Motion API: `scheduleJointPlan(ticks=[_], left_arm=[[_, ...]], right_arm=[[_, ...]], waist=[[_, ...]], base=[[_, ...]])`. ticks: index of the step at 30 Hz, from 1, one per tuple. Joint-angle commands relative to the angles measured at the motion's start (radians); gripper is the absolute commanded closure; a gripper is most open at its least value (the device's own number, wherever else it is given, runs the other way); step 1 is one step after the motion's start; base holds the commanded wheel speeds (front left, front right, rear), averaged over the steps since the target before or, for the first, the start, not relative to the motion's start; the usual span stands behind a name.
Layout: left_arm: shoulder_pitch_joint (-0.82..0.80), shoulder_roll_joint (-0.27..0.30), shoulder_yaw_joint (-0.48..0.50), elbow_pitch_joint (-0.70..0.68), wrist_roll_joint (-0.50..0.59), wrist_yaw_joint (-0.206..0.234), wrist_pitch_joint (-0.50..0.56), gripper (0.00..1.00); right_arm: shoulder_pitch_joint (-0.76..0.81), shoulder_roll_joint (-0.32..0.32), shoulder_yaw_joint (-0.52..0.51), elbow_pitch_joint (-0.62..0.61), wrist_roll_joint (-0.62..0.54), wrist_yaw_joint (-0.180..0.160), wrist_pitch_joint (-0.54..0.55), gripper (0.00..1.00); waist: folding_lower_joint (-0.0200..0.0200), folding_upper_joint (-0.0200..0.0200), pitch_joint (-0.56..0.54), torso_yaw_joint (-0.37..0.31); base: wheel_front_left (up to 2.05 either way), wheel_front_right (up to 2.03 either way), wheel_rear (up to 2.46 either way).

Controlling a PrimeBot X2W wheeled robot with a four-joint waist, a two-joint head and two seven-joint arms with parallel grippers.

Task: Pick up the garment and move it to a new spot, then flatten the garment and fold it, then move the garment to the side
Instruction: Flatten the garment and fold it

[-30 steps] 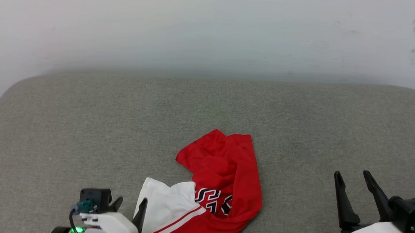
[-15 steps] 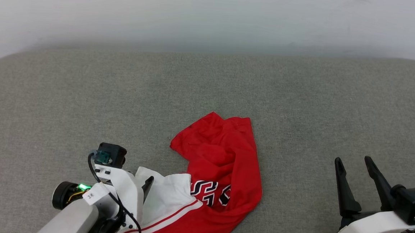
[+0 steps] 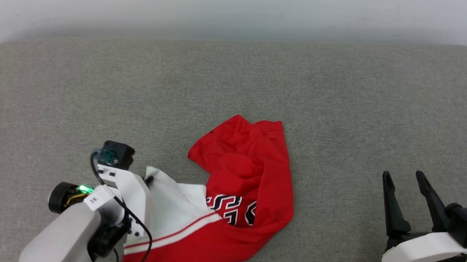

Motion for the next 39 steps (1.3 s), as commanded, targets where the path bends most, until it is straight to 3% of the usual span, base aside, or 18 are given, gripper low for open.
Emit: scheduleJointPlan(ticks=[1,9,14,17,21,22,23,39], left_arm=[[-0.016,0.016,0.028,-0.012,0.010,0.022,-0.045,1.00],[0.073,0.066,0.180,-0.065,-0.018,0.164,-0.207,1.00],[0.189,0.078,0.258,-0.066,-0.082,0.224,-0.244,1.00],[0.251,0.078,0.288,-0.046,-0.119,0.233,-0.258,1.00],[0.292,0.061,0.283,-0.030,-0.143,0.207,-0.265,1.00],[0.295,0.054,0.279,-0.029,-0.141,0.198,-0.272,0.53],[0.296,0.050,0.272,-0.026,-0.136,0.190,-0.279,0.00],[0.291,-0.013,0.220,-0.177,0.035,0.184,-0.587,0.00]], right_arm=[[-0.014,0.001,-0.005,0.002,0.003,0.000,-0.006,0.00],[-0.002,0.001,-0.011,0.009,-0.003,0.000,0.000,0.00],[0.006,0.001,-0.011,0.007,-0.005,0.000,0.004,0.00],[0.006,0.001,-0.011,0.004,-0.006,0.000,0.007,0.00],[0.010,0.001,-0.013,0.004,-0.011,0.000,0.011,0.00],[0.013,0.001,-0.015,0.005,-0.011,0.000,0.012,0.00],[0.017,0.001,-0.015,0.006,-0.013,0.000,0.013,0.00],[0.064,0.001,-0.003,0.008,-0.014,0.000,0.045,0.00]], waist=[[-0.0001,0.0000,-0.001,0.009],[-0.0001,0.0000,-0.015,0.043],[-0.0001,0.0000,-0.020,0.050],[-0.0001,0.0000,-0.021,0.052],[-0.0001,0.0000,-0.028,0.056],[-0.0001,0.0000,-0.033,0.058],[-0.0001,0.0000,-0.038,0.060],[-0.0001,0.0000,-0.148,0.049]], base=[[0.00,0.00,0.00],[0.00,0.00,0.00],[0.00,0.00,0.00],[0.00,0.00,0.00],[0.00,0.00,0.00],[0.00,0.00,0.00],[0.00,0.00,0.00],[0.00,0.00,0.00]])
